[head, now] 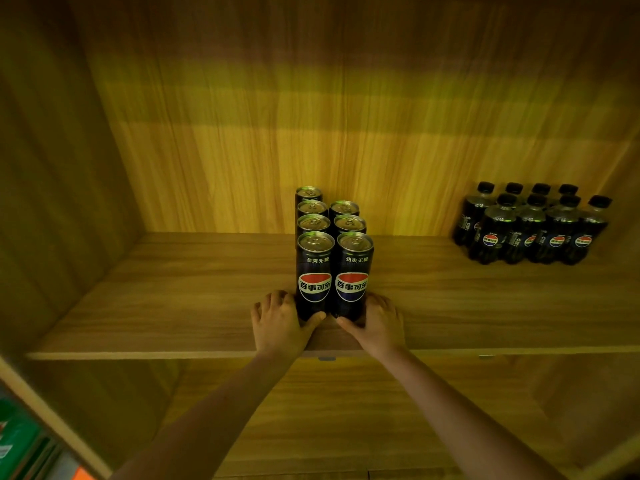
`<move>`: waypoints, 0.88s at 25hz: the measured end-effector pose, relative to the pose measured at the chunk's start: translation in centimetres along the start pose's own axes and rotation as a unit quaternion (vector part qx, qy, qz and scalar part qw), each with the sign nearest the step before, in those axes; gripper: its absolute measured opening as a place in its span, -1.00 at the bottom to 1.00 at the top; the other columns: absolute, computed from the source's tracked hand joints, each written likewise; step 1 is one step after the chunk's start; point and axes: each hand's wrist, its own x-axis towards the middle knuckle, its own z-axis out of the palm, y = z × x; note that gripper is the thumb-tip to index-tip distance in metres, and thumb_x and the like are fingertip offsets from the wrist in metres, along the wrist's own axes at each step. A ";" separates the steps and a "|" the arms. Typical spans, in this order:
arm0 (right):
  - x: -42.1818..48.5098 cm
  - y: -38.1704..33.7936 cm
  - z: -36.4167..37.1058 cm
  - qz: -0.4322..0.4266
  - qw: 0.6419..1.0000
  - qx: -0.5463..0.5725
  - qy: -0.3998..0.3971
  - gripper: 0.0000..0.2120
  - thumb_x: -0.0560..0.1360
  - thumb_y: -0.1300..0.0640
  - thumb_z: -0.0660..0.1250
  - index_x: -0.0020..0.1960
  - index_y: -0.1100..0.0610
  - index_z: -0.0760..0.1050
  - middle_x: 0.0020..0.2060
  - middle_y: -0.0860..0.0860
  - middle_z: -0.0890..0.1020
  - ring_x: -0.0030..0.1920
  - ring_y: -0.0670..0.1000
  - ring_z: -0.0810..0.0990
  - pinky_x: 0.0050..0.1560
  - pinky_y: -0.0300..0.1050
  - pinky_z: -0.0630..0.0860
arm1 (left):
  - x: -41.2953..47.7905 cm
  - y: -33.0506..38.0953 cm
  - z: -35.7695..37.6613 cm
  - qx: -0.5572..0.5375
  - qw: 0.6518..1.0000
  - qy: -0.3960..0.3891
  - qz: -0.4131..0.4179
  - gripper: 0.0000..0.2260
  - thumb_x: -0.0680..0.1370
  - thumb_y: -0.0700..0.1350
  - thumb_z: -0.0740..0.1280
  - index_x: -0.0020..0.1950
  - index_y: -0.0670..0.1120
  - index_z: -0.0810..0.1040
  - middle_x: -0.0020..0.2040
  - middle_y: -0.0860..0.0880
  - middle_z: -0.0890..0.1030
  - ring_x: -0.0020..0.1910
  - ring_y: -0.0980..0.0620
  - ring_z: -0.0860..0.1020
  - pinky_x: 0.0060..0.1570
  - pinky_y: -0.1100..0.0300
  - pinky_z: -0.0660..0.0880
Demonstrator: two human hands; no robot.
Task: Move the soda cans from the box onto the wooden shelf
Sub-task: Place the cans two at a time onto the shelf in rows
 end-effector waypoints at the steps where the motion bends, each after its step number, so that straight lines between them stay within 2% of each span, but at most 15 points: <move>1: 0.0 0.0 0.1 0.000 1.000 -0.001 0.000 -0.34 0.36 -0.28 0.27 0.32 0.10 0.33 0.31 0.06 0.46 0.37 0.10 0.32 0.34 0.07 0.28 | 0.1 0.0 0.1 0.000 1.000 -0.004 0.006 -0.37 0.43 0.34 0.14 0.27 -0.11 0.41 0.30 -0.08 0.44 0.31 -0.08 0.35 0.33 -0.04 0.23; 10: -0.1 0.0 0.1 -0.008 0.999 -0.025 -0.024 -0.30 0.40 -0.29 0.21 0.40 0.10 0.22 0.40 0.06 0.34 0.44 0.08 0.22 0.41 0.07 0.16 | -0.2 0.1 0.2 -0.005 1.000 -0.017 0.024 -0.33 0.45 0.33 0.11 0.38 -0.12 0.28 0.38 -0.08 0.38 0.39 -0.06 0.27 0.37 0.01 0.19; 14: -0.7 -0.3 -1.2 0.035 0.998 0.029 -0.033 -0.12 0.31 -0.32 0.30 0.44 0.14 0.12 0.43 0.13 0.28 0.44 0.15 0.20 0.41 0.14 0.20 | -0.7 -0.5 -1.3 0.001 0.999 -0.049 0.022 -0.18 0.39 0.39 0.13 0.45 -0.14 0.16 0.46 -0.14 0.25 0.45 -0.12 0.16 0.42 -0.04 0.12; 17: -2.5 -1.2 -3.1 0.037 0.998 0.038 0.029 -0.18 0.39 -0.22 0.30 0.46 0.16 0.08 0.46 0.13 0.23 0.45 0.15 0.19 0.42 0.11 0.21 | -2.0 -1.9 -4.2 0.028 0.998 -0.056 0.026 -0.17 0.43 0.35 0.14 0.49 -0.16 0.02 0.52 -0.15 0.10 0.50 -0.12 0.04 0.45 -0.06 -0.02; 20: -5.3 -3.8 -5.6 -0.040 0.989 0.066 0.129 -0.37 0.46 -0.02 0.30 0.44 0.12 0.16 0.47 0.07 0.22 0.46 0.08 0.18 0.41 0.01 0.20 | -3.7 -3.8 -8.2 0.062 0.997 -0.031 0.045 -0.20 0.47 0.31 0.12 0.51 -0.14 -0.07 0.54 -0.14 0.02 0.52 -0.10 -0.02 0.47 -0.05 -0.09; 22: -7.3 -6.5 -6.8 -0.099 0.982 0.059 0.152 -0.42 0.47 0.04 0.29 0.43 0.13 0.19 0.46 0.05 0.23 0.46 0.05 0.18 0.40 -0.07 0.18 | -5.0 -5.4 -10.9 0.090 0.994 -0.021 0.052 -0.21 0.48 0.29 0.12 0.51 -0.12 -0.10 0.54 -0.13 0.01 0.51 -0.10 -0.01 0.48 -0.04 -0.10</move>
